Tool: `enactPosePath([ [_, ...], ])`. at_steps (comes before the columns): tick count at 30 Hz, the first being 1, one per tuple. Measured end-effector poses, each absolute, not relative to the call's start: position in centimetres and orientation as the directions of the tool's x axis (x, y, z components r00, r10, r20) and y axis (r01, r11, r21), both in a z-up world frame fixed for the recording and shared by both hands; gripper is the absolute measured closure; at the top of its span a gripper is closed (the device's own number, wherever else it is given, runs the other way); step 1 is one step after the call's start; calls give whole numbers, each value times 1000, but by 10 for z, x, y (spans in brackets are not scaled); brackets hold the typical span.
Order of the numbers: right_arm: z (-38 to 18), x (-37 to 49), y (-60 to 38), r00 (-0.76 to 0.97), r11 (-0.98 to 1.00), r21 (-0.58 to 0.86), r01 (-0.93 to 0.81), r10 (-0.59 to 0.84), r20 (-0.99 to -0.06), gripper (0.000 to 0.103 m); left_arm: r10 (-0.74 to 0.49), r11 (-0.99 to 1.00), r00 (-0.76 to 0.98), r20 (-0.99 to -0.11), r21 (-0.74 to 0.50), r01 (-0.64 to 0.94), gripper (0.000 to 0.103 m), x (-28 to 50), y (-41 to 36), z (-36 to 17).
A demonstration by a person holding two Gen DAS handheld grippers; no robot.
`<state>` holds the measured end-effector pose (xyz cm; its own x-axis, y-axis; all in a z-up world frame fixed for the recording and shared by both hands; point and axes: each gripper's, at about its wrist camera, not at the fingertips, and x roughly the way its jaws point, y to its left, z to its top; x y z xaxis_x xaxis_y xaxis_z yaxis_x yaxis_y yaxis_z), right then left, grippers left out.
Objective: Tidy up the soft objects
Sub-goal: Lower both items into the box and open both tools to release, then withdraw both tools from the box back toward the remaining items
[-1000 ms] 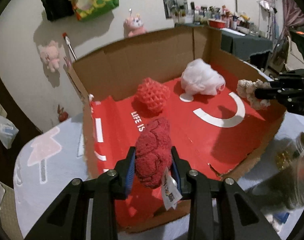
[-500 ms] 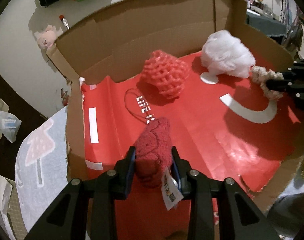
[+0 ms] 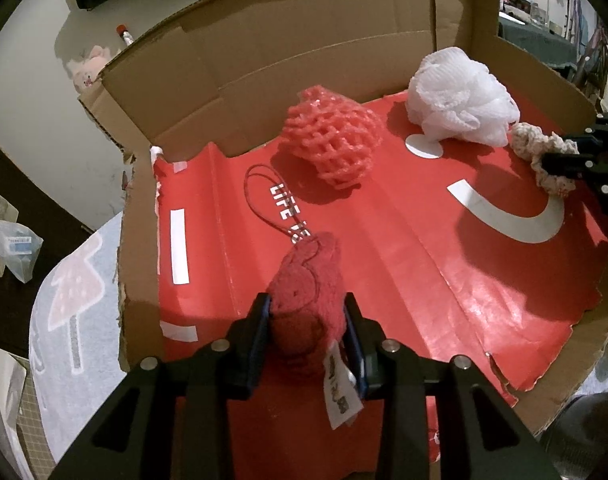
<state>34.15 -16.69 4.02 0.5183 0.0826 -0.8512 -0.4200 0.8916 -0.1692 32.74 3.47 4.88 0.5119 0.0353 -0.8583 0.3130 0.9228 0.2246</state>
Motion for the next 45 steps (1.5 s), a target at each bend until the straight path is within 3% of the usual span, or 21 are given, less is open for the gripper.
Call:
enactPosePath([
  [6, 41, 341, -166, 519, 891, -173, -419, 79, -851, 85, 23, 923, 518, -855, 217, 317, 54, 327, 35, 50],
  [17, 41, 340, -168, 523, 887, -174, -428, 85, -848, 83, 4, 929, 548, -836, 207, 308, 43, 323, 40, 59],
  [21, 42, 336, -167, 511, 884, -142, -446, 121, -851, 68, -14, 930, 570, -821, 198, 309, 37, 316, 41, 65],
  [23, 45, 331, -163, 506, 878, -122, -464, 149, -849, 50, -23, 931, 590, -807, 197, 306, 36, 309, 41, 71],
  [26, 53, 320, -157, 549, 875, -155, -458, 141, -824, 38, -56, 938, 615, -787, 168, 301, 30, 298, 41, 82],
  [36, 116, 271, -172, 636, 910, -78, -407, 222, -739, 36, -136, 953, 755, -641, 124, 277, 9, 223, 29, 146],
  [40, 149, 229, -174, 717, 918, -79, -390, 248, -652, 27, -165, 960, 799, -578, 92, 265, 5, 185, 31, 167],
  [45, 171, 170, -177, 798, 923, -88, -375, 273, -537, 27, -180, 966, 858, -481, 77, 246, 0, 135, 30, 181],
])
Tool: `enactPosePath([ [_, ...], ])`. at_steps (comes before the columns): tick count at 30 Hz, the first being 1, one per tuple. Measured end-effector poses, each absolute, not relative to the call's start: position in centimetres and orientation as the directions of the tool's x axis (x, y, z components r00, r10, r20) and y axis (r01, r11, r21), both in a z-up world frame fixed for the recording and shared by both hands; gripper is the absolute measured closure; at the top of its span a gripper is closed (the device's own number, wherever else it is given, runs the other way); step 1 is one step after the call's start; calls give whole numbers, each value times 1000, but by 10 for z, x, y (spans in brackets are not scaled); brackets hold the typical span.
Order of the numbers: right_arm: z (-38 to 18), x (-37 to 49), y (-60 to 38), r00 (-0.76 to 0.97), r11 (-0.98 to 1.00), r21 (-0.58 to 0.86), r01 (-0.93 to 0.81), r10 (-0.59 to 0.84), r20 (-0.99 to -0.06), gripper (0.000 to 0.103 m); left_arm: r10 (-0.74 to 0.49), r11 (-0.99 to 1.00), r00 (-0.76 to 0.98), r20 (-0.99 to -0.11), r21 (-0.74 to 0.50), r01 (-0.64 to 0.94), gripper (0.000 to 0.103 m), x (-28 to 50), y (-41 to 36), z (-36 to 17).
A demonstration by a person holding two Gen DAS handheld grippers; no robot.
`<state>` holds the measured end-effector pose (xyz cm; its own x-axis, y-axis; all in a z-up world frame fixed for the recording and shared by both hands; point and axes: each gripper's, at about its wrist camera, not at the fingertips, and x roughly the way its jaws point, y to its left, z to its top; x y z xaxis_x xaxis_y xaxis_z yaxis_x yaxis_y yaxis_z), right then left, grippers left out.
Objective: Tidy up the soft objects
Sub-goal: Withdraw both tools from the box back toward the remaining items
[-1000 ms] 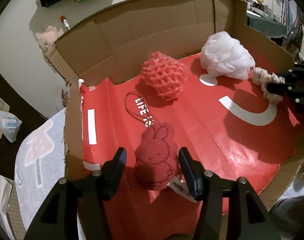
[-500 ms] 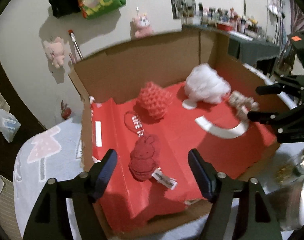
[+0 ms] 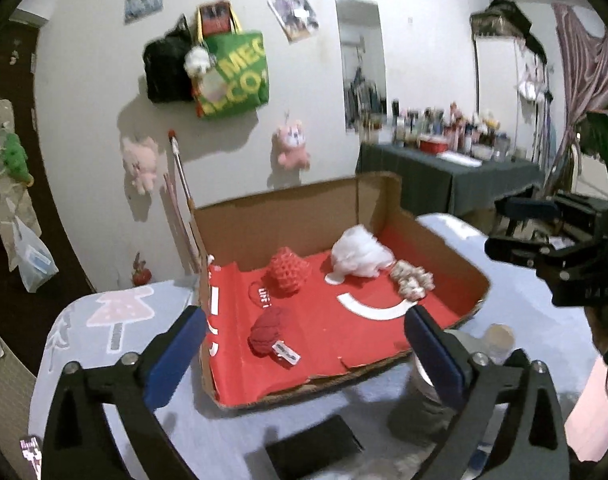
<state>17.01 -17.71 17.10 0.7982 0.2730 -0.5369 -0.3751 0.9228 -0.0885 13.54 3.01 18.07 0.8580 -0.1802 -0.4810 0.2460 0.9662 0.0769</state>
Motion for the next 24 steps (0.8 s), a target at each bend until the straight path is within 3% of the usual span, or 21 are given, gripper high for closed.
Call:
enactPosePath([
  [5, 171, 120, -178, 841, 930, -76, -359, 287, -458, 26, -183, 971, 892, -413, 69, 230, 0, 86, 24, 175],
  [15, 145, 50, -188, 880, 952, 9, -305, 286, -379, 23, -195, 978, 901, -387, -7, 208, 0, 34, 17, 140],
  [24, 81, 42, -187, 864, 963, 35, -268, 256, -433, 21, -170, 983, 871, -461, -22, 181, 0, 28, 22, 90],
])
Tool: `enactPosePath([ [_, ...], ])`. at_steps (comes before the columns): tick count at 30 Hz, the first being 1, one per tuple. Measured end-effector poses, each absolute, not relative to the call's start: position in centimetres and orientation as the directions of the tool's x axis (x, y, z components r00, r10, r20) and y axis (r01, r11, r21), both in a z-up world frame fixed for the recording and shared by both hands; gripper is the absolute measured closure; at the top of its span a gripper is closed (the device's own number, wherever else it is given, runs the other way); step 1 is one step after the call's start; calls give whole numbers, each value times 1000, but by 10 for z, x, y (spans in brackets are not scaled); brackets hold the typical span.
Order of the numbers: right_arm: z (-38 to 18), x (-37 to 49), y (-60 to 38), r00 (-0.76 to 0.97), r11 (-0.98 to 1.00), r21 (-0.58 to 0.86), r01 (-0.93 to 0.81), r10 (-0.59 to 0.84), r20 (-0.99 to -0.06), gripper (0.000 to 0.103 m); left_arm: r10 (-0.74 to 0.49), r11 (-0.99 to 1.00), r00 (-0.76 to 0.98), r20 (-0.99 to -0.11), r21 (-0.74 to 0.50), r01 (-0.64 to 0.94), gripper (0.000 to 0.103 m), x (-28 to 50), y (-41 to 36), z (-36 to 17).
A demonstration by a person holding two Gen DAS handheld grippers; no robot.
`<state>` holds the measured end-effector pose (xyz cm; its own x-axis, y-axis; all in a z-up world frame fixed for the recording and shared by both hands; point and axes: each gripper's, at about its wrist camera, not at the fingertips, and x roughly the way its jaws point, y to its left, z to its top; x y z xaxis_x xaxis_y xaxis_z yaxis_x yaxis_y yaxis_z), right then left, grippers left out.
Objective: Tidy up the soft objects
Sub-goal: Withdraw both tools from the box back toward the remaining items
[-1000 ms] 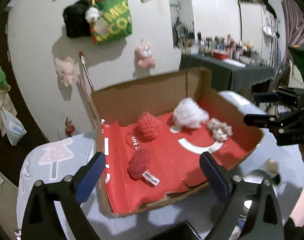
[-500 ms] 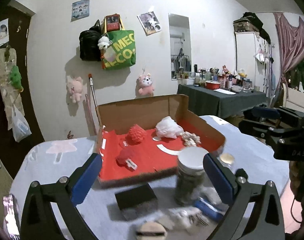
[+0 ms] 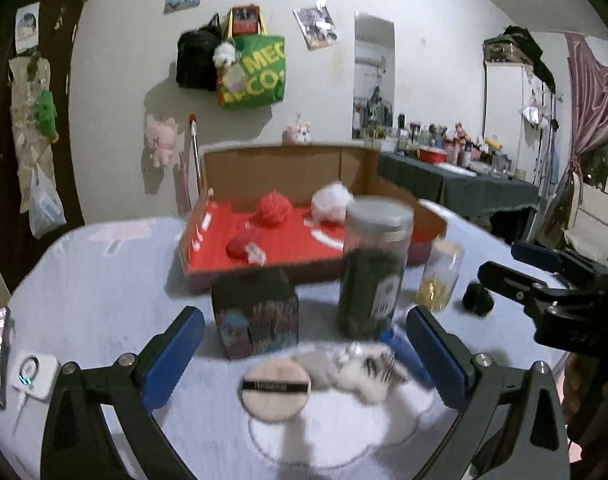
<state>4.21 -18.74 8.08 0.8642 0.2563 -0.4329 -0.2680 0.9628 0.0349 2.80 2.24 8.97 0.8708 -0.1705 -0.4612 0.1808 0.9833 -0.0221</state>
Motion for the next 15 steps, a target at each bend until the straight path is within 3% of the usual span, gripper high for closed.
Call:
enactPosePath([
  [7, 35, 58, -189, 817, 968, 82, -238, 246, -521, 21, -141, 990, 813, -566, -56, 132, 0, 39, 38, 50],
  [15, 19, 73, -183, 781, 963, 101, -248, 261, -568, 21, -130, 991, 777, -616, -70, 110, 1, 51, 52, 34],
])
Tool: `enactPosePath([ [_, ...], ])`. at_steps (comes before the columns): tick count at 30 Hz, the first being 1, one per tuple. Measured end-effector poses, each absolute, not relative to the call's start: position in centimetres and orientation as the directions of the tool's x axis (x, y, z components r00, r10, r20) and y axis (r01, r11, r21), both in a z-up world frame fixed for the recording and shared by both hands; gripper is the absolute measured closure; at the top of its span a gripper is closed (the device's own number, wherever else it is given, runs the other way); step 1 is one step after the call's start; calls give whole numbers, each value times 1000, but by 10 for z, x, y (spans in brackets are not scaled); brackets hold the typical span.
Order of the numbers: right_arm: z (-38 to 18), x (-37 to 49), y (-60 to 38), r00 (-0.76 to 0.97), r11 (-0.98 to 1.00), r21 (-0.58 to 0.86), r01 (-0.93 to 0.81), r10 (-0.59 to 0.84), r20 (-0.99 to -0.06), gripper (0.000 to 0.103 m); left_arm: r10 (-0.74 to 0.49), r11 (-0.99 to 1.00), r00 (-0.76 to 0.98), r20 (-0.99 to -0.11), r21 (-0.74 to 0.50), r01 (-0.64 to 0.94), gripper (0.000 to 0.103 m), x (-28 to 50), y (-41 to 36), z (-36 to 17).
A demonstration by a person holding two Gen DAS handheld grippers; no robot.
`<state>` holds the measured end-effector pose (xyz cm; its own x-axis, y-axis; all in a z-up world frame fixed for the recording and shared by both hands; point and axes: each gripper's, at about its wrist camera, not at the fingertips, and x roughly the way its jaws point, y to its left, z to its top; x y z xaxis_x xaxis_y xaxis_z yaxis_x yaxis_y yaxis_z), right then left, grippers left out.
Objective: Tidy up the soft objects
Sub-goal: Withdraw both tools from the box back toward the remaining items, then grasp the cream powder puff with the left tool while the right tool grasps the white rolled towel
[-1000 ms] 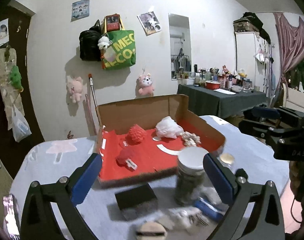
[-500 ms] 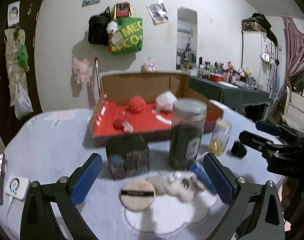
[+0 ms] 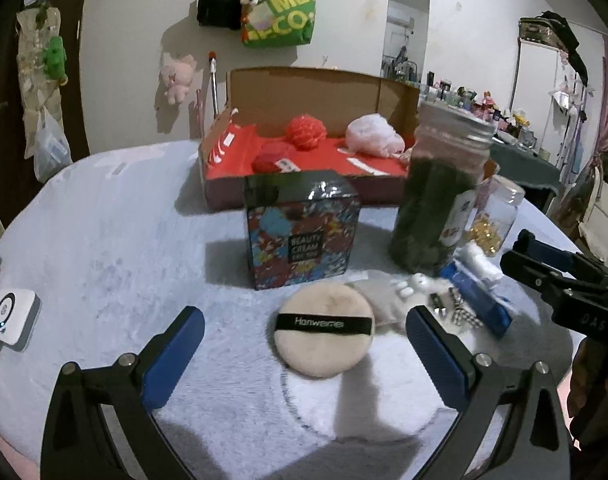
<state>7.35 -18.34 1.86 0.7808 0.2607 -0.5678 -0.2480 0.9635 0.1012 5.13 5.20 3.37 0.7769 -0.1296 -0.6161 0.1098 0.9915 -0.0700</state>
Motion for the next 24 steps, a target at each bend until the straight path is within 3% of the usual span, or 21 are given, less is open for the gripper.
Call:
enactPosePath([
  [7, 9, 87, -178, 733, 951, 140, -275, 302, -609, 21, -148, 989, 754, -640, -75, 131, 7, 58, 53, 28],
  [12, 7, 93, -175, 714, 943, 159, -291, 325, -620, 22, -166, 986, 725, -668, -93, 140, 23, 67, 55, 23],
  [14, 6, 97, -176, 699, 937, 180, -300, 345, -626, 32, -173, 984, 718, -674, -98, 146, 31, 69, 56, 20],
  [17, 1, 102, -175, 660, 919, 226, -322, 389, -643, 57, -179, 983, 721, -670, -89, 161, 51, 69, 55, 20],
  [18, 0, 103, -175, 649, 912, 245, -329, 406, -643, 62, -179, 983, 721, -669, -87, 163, 54, 70, 55, 21],
  [20, 1, 102, -176, 635, 896, 276, -347, 441, -634, 80, -181, 982, 728, -661, -85, 168, 64, 68, 56, 24],
  [21, 1, 102, -177, 630, 891, 286, -352, 451, -632, 82, -186, 981, 731, -656, -85, 173, 71, 66, 56, 28],
  [24, 6, 96, -179, 629, 878, 306, -369, 477, -613, 86, -204, 978, 745, -635, -92, 189, 76, 62, 56, 41],
])
